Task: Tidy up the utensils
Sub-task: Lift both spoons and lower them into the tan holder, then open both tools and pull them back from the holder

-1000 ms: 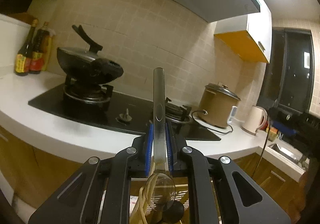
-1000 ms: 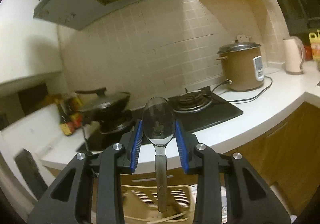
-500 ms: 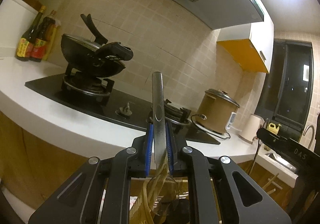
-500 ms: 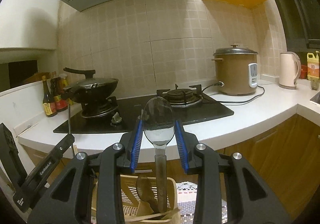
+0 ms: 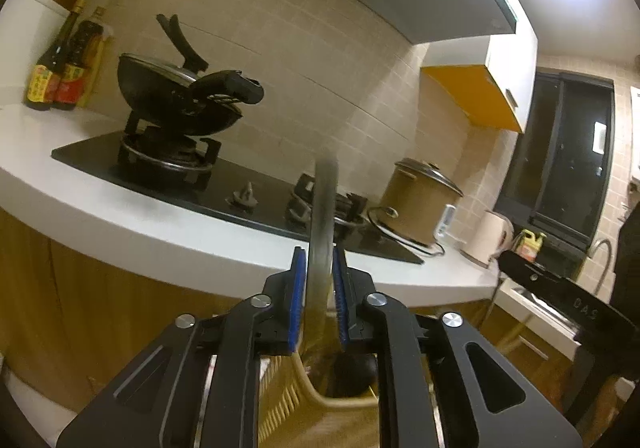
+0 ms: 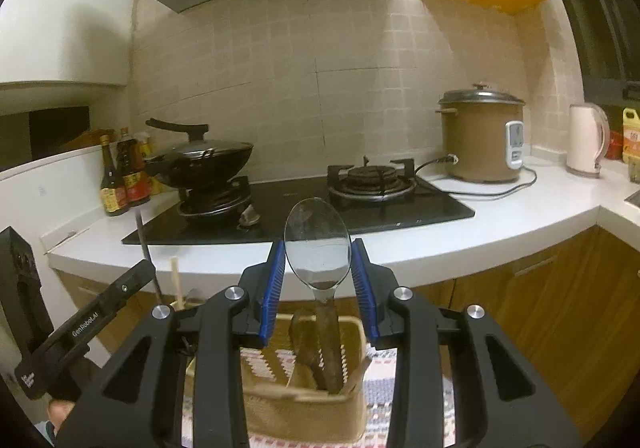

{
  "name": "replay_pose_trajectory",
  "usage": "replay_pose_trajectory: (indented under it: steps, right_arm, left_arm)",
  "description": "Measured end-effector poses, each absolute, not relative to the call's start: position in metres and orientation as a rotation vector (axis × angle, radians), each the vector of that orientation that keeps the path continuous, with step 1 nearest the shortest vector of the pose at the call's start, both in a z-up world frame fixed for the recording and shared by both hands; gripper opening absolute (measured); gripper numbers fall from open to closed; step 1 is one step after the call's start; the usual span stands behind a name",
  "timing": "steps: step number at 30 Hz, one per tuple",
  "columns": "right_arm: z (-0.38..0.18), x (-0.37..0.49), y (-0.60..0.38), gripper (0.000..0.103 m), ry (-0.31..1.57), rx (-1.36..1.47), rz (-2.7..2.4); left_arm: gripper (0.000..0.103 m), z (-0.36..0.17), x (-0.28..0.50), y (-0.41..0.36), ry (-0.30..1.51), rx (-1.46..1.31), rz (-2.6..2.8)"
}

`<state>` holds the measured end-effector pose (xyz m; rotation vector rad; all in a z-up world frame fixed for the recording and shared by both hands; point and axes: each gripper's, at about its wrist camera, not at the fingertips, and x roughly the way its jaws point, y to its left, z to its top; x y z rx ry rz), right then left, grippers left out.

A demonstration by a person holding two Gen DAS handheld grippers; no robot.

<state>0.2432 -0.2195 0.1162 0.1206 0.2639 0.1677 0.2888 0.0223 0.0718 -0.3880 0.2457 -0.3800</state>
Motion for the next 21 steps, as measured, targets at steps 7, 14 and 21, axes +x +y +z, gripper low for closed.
replay_pose_trajectory:
  steps: [7, 14, 21]
  right_arm:
    - [0.121, 0.214, -0.227, 0.057, 0.278, 0.159, 0.181]
    - [0.120, 0.169, -0.231, 0.057, 0.314, 0.171, 0.182]
    - [0.092, 0.134, -0.220, 0.059, 0.397, 0.137, 0.190]
  left_arm:
    - [0.041, 0.080, 0.264, 0.042, 0.281, -0.409, -0.397]
    - [0.056, 0.093, 0.221, 0.046, 0.303, -0.341, -0.398]
    - [0.073, 0.095, 0.161, 0.030, 0.319, -0.267, -0.358]
